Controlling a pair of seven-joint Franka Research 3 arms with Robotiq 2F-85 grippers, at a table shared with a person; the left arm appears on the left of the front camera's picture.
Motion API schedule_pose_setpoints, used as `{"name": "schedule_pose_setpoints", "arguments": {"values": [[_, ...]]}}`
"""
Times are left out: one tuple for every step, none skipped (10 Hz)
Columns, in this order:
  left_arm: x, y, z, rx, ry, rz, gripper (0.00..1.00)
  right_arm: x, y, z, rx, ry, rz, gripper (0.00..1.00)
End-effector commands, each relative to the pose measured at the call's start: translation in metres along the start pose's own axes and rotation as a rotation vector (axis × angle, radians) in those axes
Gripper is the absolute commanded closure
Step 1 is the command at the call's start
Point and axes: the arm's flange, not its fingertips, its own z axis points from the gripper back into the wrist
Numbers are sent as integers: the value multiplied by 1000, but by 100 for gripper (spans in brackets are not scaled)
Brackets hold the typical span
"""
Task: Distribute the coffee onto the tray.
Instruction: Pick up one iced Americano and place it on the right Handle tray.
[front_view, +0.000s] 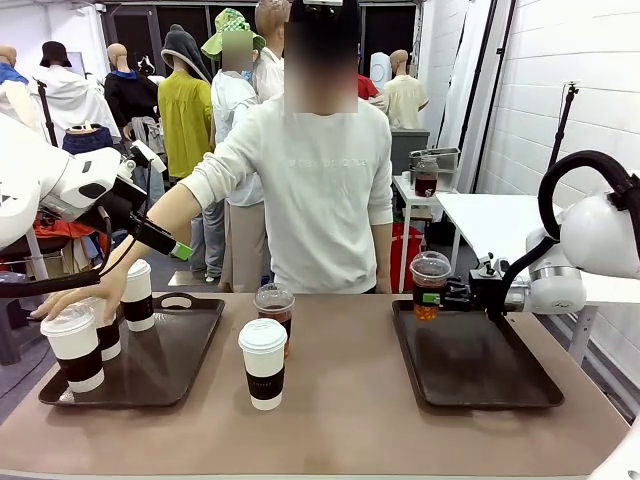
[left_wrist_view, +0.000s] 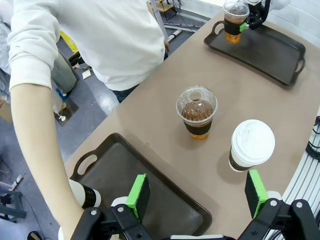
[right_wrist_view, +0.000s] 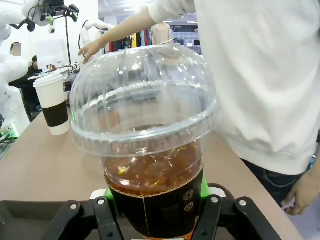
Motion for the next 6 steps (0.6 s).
{"name": "schedule_pose_setpoints", "arguments": {"values": [[-1,1,0,-9,-6,4,0,0,-17,0,-8,-51,6,36],[-1,1,0,-9,-6,4,0,-4,-20,0,-13,-48,5,36],[-1,1,0,-9,-6,4,0,-8,-24,1,-25,-54,0,36],[-1,1,0,-9,-6,4,0,-11,-28,1,-34,-58,-15,36],[-1,1,0,-9,-6,4,0,-14,-32,1,-34,-59,-25,36],[-1,1,0,-9,-6,4,0,-18,-37,0,-39,-55,-45,36]]}}
